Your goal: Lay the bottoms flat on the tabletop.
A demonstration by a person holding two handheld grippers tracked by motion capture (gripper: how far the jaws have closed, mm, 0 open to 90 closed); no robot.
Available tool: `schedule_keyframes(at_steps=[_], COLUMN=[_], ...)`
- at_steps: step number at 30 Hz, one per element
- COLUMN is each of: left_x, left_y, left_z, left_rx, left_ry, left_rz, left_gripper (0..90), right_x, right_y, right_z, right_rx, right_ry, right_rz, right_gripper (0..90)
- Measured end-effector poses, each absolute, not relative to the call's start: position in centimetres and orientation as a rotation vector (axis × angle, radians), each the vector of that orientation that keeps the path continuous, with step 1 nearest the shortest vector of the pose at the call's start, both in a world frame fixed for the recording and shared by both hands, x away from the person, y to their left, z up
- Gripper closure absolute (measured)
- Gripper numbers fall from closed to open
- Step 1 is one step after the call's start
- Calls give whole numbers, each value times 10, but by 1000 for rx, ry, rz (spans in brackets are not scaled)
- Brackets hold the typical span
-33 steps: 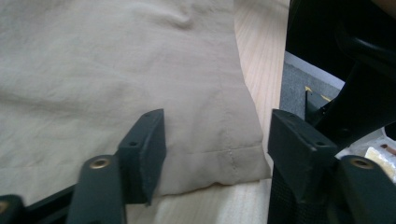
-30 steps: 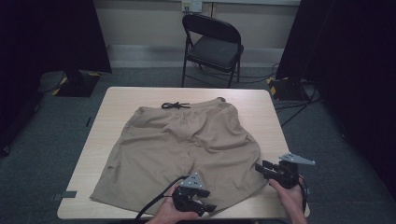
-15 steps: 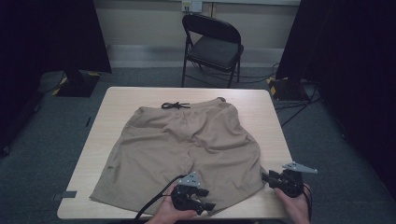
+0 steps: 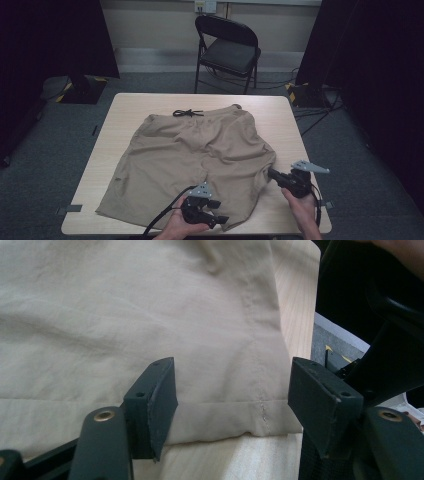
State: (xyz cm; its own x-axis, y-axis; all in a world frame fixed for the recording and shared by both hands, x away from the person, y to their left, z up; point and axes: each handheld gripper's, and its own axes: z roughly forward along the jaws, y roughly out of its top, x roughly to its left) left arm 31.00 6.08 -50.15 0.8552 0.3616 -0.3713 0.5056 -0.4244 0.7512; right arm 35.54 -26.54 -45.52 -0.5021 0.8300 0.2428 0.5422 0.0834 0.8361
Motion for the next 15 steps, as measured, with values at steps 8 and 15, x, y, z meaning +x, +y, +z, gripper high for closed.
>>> schedule_keyframes(at_steps=[8,15], left_x=[311,312], left_y=[63,67], left_z=[-502,-501], left_rx=[2042,2021], left_ry=[637,650], left_rz=[-205,-207], left_gripper=[300,281], right_x=[412,452], right_y=[-207,-188], right_z=[-436,-425], right_rx=[1282,1302], right_ry=[2112,2088], right_rz=[1441,1431], right_gripper=[900,900])
